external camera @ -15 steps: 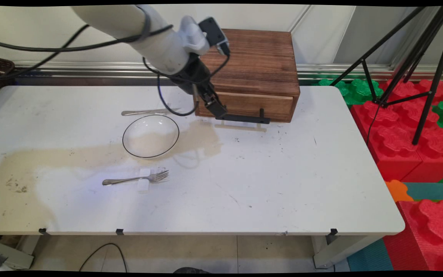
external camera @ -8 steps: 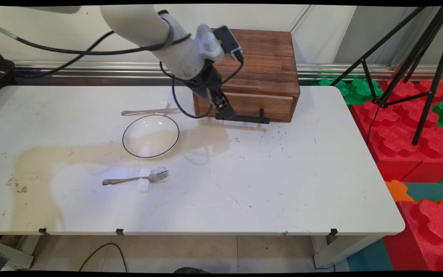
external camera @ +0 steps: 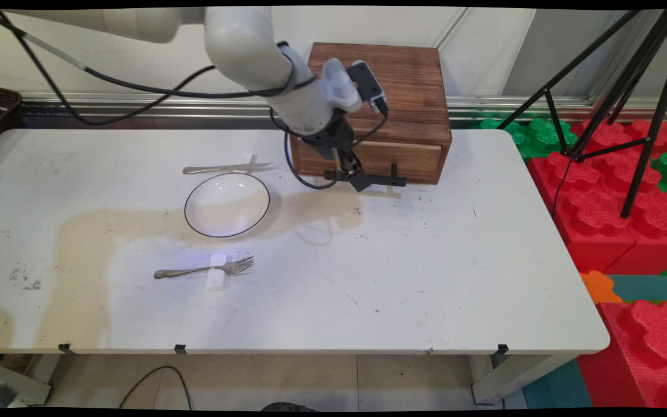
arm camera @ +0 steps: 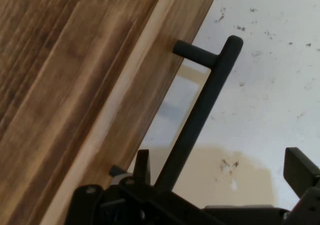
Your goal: Open the drawer
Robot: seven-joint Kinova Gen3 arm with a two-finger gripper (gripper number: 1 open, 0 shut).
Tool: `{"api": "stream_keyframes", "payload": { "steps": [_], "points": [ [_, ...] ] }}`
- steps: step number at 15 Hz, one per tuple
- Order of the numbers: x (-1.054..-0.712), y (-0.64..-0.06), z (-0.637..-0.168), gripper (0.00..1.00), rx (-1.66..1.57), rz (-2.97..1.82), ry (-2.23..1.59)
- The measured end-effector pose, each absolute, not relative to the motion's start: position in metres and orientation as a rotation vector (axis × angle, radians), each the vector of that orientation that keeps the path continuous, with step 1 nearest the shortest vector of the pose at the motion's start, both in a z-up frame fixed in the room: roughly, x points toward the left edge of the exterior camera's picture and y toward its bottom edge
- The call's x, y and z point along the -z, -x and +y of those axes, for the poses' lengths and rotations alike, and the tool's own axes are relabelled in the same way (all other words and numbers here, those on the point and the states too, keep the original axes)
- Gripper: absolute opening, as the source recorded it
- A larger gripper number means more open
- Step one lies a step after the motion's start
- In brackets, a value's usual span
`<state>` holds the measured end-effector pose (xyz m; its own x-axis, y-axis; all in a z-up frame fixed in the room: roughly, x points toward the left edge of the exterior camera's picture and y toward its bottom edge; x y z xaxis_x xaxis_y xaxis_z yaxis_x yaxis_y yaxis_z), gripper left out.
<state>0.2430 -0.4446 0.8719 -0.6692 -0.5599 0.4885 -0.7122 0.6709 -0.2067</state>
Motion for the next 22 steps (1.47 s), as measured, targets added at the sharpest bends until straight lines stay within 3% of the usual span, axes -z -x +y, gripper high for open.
{"api": "stream_keyframes", "payload": {
  "steps": [22],
  "points": [
    [-0.802, -0.212, -0.49, 1.0, -0.422, -2.567, -0.955]
  ]
}}
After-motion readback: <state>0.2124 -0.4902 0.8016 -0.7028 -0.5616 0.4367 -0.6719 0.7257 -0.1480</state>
